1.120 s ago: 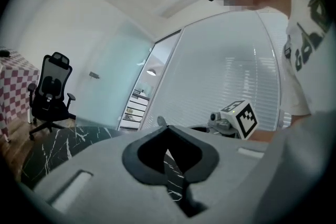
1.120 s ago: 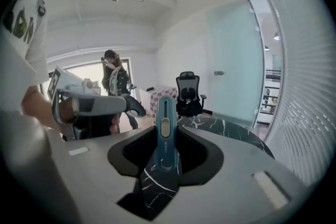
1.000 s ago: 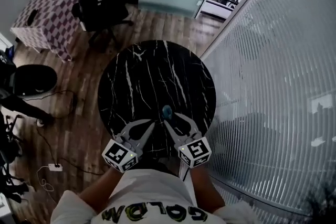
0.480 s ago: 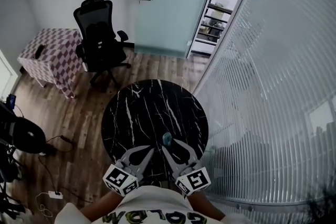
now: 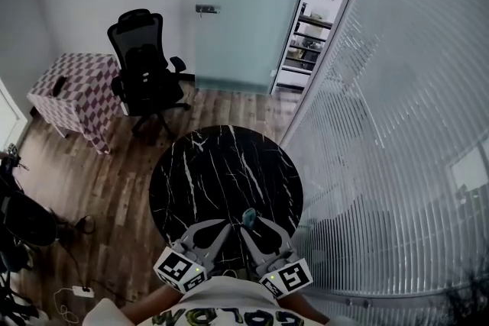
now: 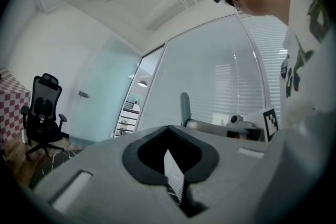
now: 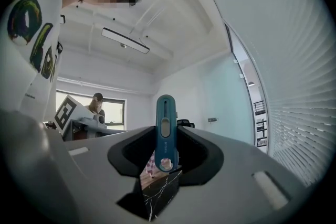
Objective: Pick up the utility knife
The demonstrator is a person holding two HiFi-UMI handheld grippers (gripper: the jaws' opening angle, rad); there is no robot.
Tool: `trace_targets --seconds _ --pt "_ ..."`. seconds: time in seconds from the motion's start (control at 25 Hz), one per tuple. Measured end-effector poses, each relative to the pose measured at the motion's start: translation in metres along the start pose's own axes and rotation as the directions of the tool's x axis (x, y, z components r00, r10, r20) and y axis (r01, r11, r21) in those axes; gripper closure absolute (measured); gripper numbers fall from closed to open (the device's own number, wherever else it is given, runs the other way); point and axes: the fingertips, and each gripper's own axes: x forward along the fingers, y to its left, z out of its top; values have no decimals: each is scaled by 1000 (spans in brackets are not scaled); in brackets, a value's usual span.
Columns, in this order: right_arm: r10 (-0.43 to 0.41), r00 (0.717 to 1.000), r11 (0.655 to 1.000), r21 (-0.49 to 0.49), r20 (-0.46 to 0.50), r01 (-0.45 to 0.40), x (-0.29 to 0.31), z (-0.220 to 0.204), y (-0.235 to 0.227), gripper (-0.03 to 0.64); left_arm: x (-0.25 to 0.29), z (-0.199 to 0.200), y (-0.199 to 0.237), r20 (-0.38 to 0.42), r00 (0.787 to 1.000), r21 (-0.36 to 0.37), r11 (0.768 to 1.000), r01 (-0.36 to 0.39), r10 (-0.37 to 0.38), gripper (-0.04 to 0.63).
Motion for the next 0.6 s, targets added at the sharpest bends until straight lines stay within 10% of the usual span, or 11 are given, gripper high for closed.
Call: trace_targets --seconds 0.6 --pt "13 1000 1000 -12 13 -13 3 2 -5 488 4 1 4 19 1000 -8 1000 -6 6 594"
